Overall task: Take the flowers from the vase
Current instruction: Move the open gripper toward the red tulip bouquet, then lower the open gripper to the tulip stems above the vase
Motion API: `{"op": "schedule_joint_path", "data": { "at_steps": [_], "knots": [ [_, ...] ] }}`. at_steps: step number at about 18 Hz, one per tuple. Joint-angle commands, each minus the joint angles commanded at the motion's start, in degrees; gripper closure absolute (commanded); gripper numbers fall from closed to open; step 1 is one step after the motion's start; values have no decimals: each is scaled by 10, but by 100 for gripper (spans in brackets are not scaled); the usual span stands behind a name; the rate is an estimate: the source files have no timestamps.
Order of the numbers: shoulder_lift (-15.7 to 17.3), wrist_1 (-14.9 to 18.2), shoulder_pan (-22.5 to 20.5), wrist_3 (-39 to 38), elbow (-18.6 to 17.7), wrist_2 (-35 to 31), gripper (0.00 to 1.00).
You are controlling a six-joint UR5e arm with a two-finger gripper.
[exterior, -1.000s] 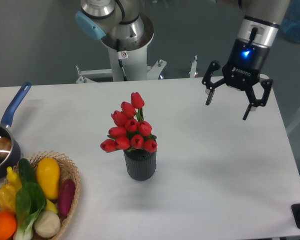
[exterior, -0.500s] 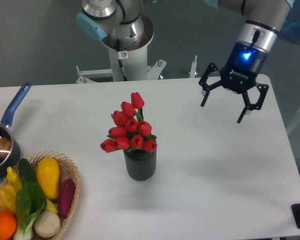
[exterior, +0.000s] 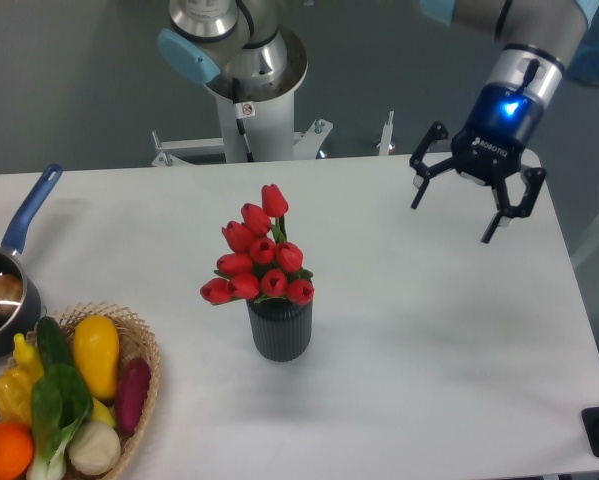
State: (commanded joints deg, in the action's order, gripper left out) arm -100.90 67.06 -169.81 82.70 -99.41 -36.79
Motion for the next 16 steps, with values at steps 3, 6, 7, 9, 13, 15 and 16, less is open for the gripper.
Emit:
{"op": "schedule_joint_path", "data": {
  "at_steps": [3,6,7,9,13,15,16],
  "knots": [
    [1,-1,15,14,7,-44,0],
    [3,-1,32,36,16,-92,0],
    [2,-2,45,54,16,-106,0],
    [3,-1,55,59,16,-121,0],
    [-1,-3,67,41,16,-122,0],
    [-2,-3,67,48,11,-121,0],
    [1,-4,68,52,12,-121,0]
  ]
}}
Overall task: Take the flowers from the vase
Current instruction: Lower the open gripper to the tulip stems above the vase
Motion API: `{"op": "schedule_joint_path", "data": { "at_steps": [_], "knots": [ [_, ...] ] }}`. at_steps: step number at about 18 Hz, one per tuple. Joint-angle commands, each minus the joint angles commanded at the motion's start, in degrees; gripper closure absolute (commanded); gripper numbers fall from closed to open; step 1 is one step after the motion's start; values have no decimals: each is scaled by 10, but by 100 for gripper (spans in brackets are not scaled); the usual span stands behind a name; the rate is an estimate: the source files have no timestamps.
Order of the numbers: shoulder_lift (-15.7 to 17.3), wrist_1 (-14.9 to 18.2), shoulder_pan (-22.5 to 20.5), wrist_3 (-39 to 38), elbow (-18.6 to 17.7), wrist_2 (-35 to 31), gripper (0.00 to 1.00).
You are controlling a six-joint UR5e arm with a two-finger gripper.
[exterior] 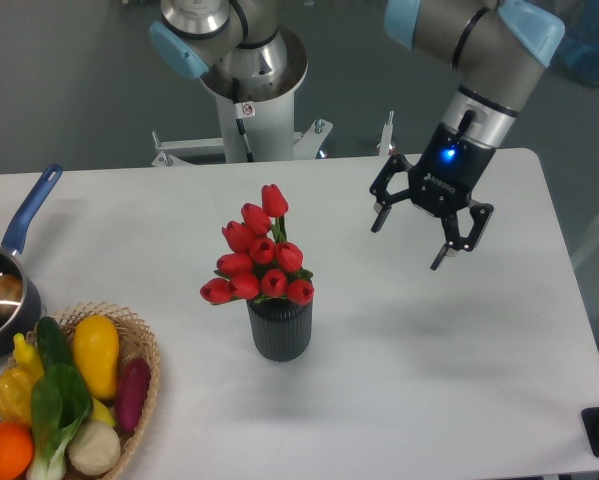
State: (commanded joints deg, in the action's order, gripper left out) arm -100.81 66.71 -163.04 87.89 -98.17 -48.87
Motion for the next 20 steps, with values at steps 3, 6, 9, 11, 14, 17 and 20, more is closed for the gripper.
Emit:
{"op": "schedule_joint_path", "data": {
  "at_steps": [3,6,9,11,14,17,20],
  "knots": [
    [-5,0,32,26,-1,-2,0],
    [-19,0,47,44,-6,-1,0],
    [-28,1,63,77,-14,-3,0],
    [-28,1,63,77,-17,-4,0],
    [-29,2,65,108,-18,-8,0],
    [-31,2,77,121,-25,-4,0],
    [-31,4,80,126,-27,1,0]
  ]
}}
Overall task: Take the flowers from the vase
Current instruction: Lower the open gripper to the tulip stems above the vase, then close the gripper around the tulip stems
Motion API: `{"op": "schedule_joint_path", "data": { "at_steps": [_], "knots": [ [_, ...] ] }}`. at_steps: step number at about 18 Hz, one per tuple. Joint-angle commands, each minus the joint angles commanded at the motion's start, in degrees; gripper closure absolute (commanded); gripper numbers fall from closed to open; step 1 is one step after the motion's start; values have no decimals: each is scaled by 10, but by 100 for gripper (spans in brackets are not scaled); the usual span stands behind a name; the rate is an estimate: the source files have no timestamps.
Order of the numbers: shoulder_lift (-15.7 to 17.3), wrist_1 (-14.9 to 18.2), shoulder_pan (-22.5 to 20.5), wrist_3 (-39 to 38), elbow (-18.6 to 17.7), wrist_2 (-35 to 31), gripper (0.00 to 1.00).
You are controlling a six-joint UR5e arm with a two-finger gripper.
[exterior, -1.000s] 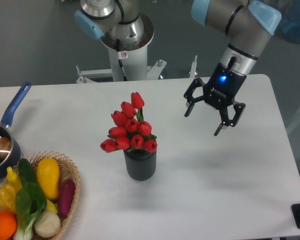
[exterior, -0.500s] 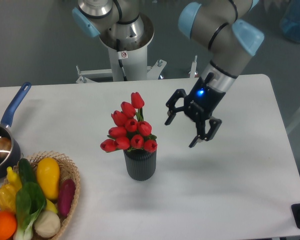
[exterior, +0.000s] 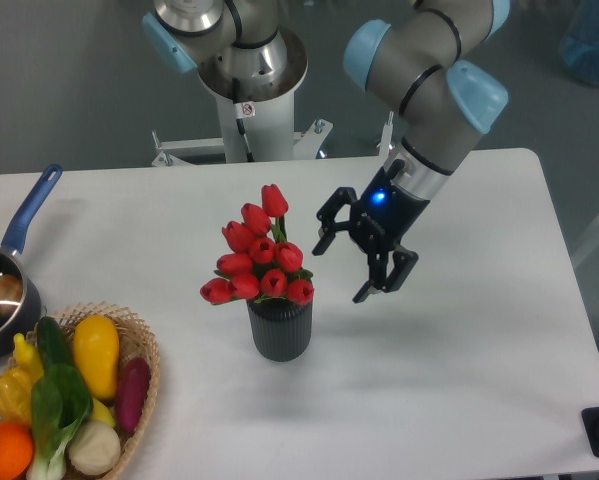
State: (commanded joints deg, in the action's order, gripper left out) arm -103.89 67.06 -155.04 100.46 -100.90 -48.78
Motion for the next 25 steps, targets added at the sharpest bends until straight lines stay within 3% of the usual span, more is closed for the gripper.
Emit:
{"op": "schedule_joint_path", "data": {
  "at_steps": [12,15,19,25],
  "knots": [
    [15,57,2,-18,-10,4,0],
    [17,69,-1,-18,-11,32,0],
    [17,68,-1,-18,-27,83,0],
    [18,69,1,-17,-33,109,0]
  ]
}}
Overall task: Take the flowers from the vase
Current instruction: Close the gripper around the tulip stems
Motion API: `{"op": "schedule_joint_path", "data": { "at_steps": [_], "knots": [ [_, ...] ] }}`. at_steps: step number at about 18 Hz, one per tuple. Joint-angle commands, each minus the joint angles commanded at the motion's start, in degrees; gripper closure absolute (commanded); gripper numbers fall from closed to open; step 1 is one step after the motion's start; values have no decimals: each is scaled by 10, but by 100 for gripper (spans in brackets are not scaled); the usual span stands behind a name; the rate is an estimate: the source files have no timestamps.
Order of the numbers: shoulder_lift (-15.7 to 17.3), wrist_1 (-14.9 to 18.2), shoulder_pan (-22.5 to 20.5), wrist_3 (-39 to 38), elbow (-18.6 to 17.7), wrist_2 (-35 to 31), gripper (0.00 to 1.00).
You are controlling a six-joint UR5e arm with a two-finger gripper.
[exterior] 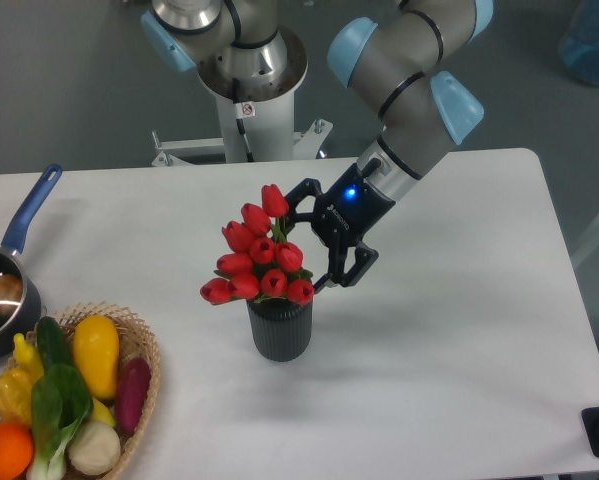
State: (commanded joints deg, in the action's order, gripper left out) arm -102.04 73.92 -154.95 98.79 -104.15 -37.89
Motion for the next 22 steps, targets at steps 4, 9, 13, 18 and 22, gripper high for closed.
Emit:
{"op": "schedule_joint_path", "data": {
  "at_steps": [4,9,13,18,22],
  "knots": [
    [0,-3,2,5,-9,3,0],
    [-4,-4,4,6,-9,26,0],
    [-6,-6,5,6,-9,39,0],
    [-6,-6,2,7,-8,38,0],
    [-6,-6,-5,8,-8,35,0]
  ]
}}
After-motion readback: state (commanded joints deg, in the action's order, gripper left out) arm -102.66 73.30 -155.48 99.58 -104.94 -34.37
